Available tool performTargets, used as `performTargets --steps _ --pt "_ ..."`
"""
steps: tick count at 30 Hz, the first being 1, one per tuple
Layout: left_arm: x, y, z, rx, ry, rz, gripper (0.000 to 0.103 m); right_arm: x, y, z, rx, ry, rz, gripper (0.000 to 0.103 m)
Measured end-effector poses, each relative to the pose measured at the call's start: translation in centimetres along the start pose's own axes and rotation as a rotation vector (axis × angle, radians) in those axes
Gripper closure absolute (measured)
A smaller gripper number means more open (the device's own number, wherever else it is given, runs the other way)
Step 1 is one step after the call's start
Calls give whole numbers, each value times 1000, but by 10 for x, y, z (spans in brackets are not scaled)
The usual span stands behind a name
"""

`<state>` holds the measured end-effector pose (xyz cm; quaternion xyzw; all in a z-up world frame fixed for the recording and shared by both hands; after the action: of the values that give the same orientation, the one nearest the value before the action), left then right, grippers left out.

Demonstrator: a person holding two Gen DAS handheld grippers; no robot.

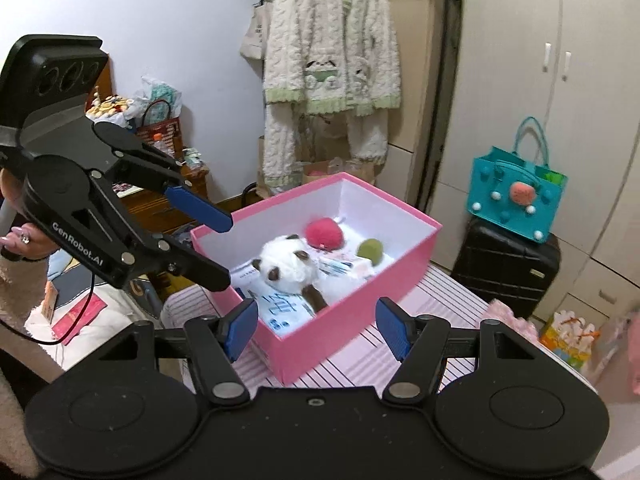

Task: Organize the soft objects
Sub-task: 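Withdraw both tools from the box toward the pink floral scrunchie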

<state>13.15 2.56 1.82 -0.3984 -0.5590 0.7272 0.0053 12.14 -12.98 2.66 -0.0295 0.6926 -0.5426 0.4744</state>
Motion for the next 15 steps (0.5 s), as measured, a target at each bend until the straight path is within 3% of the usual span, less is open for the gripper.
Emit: performTargets --steps 9,15 --pt "-31 22 32 31 6 31 42 40 -24 48 52 127 16 30" --pt "-46 50 49 7 -8 58 42 57 -23 83 52 188 20 30"
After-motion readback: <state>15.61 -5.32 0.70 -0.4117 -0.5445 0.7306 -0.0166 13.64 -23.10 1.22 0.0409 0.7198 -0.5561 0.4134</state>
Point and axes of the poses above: each gripper's, at about its wrist camera, not at the fingertips, and y roughly the way its jaws point, z to its right, x to its underside, the point moved 4 cm from there along y, roughly the way its jaws point, and after that the axes turned 14 degrees about -z, right-handed, at the moved point
